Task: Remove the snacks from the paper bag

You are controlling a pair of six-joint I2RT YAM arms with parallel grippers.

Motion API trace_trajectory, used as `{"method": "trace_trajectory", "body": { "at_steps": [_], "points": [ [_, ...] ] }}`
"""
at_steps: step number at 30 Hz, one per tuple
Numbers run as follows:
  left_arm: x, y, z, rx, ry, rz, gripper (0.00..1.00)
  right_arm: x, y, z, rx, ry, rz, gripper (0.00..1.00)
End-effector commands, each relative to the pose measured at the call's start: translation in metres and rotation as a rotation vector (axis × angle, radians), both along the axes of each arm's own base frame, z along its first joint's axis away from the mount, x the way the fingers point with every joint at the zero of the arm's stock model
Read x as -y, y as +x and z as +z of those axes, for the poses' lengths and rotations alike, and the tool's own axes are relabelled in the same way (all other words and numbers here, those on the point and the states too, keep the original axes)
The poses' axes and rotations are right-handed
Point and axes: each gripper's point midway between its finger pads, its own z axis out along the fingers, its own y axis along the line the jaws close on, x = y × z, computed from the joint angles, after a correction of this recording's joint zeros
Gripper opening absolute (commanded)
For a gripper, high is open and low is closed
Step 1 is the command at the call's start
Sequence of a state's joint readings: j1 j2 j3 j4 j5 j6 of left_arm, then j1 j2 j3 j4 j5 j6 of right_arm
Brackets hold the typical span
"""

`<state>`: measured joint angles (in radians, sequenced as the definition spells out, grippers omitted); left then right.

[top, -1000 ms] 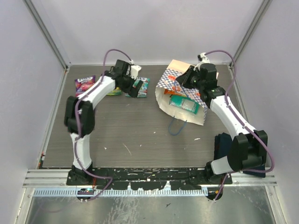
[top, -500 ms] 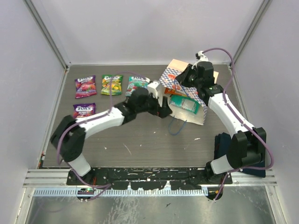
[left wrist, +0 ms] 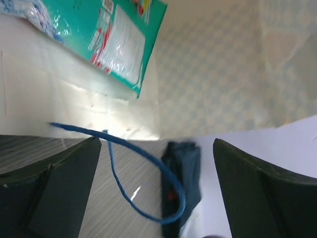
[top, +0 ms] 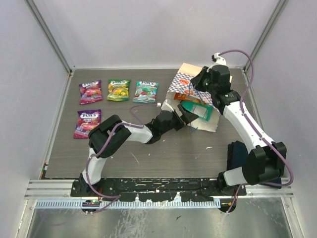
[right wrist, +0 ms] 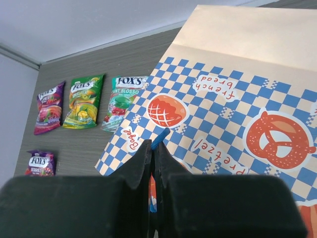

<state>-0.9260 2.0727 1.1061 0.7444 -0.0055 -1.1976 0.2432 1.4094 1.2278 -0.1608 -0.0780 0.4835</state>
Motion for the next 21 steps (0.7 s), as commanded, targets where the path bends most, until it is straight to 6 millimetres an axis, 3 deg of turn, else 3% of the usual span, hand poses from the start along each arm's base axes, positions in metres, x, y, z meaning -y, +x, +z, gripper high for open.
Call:
{"method": "trace_trajectory", "body": {
  "at_steps": [1,4,7,12,18,21],
  "points": [
    [0.003,0.028,0.053,-0.061,-0.219,0.204,0.98,0.012,-0.002,0.027,0.092,-0.043,-0.045,0.01],
    [-0.004,0.028,0.057,-0.053,-0.169,0.227,0.98,0.019,-0.003,0.027,0.094,-0.084,-0.064,0.01],
    [-0.032,0.024,0.05,-0.055,0.022,0.285,0.98,0.027,-0.005,0.031,0.104,-0.122,-0.087,0.01],
    [-0.077,-0.004,0.037,-0.073,0.272,0.307,0.98,0.029,-0.007,0.032,0.11,-0.13,-0.091,0.01],
    [-0.111,-0.035,0.036,-0.069,0.33,0.342,0.98,0.025,-0.007,0.028,0.099,-0.11,-0.078,0.01],
    [-0.113,-0.049,0.049,-0.033,0.331,0.369,0.98,0.023,-0.007,0.03,0.103,-0.103,-0.072,0.01]
  ]
}}
